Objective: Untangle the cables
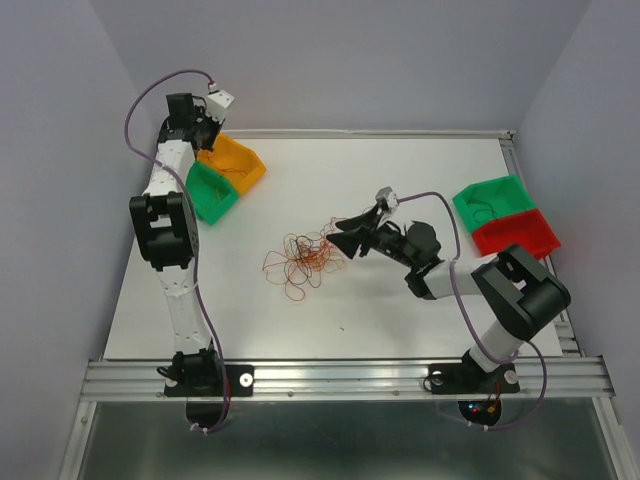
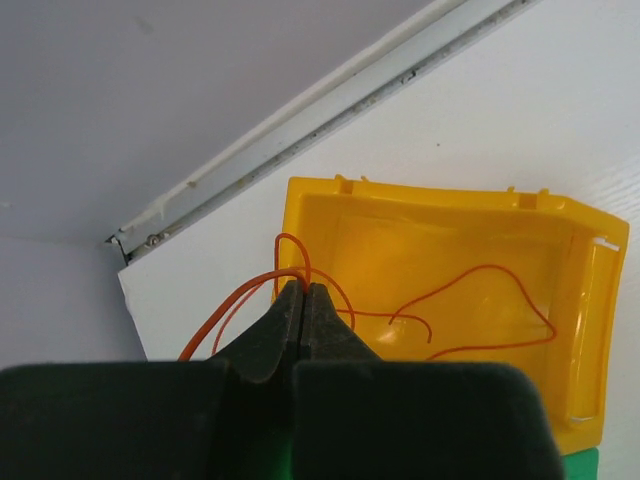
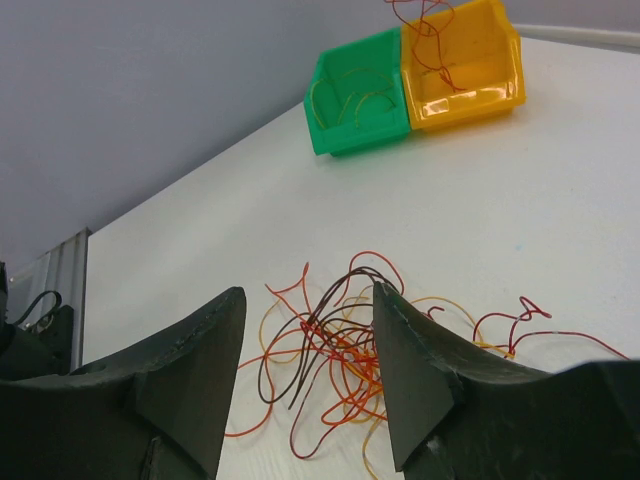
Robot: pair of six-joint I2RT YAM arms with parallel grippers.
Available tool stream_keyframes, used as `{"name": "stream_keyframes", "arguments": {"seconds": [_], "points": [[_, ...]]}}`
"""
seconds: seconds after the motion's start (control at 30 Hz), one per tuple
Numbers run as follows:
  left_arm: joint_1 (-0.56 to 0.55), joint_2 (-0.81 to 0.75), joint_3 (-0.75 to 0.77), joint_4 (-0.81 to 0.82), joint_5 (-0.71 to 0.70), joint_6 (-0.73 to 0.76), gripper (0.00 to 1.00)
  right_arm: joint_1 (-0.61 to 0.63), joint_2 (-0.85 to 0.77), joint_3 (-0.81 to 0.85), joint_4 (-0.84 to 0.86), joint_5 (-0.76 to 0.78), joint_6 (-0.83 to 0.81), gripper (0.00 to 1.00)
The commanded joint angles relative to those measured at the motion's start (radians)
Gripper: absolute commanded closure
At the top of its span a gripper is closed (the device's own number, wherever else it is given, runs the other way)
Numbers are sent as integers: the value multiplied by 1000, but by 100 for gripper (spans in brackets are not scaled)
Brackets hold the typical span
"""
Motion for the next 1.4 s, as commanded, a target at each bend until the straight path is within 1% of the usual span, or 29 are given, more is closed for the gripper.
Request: {"name": "stream_keyframes", "arguments": {"seconds": [0.0,0.07,0.1,0.2,0.23,0.33,0.5,0.53,0.63,0.7,0.8,0.97,1.13,1.27,1.3,1.37], "points": [[-41,-48,-54,-6,-75,114,100,7,-35,-25,60,14,-14,41],[-58,-57,-86,-22,-90,145,100,8,-36,-28,59,15,-14,41],[-78,-54,-88,-34,-108,174,100,8,-36,-30,59,15,-11,41],[-84,-21,-68,-109,-139,209,100,8,-39,-36,59,14,-11,41],[-113,-10,-60,-127,-147,211,100,7,-41,-37,60,14,-10,41],[-130,25,-28,-192,-173,213,100,7,-50,-48,60,20,-14,41],[-134,56,32,-281,-191,196,100,8,-58,-53,60,20,-16,41],[-134,65,65,-323,-193,191,100,7,-58,-56,60,20,-16,41],[-132,110,127,-376,-202,187,100,7,-56,-56,60,20,-16,41],[-129,125,130,-391,-205,188,100,8,-55,-57,63,17,-14,42],[-112,137,142,-396,-173,188,100,7,-59,-64,63,17,-13,42],[-95,185,230,-471,-92,182,100,7,-67,-70,63,21,-16,42],[-95,187,228,-493,-52,193,100,8,-52,-61,65,18,-13,42],[-95,161,211,-490,-46,203,86,7,-43,-53,66,15,-7,42],[-95,144,207,-490,-32,205,79,7,-41,-51,66,14,-7,42],[-95,128,204,-493,-12,199,75,7,-36,-45,66,14,-5,42]]}}
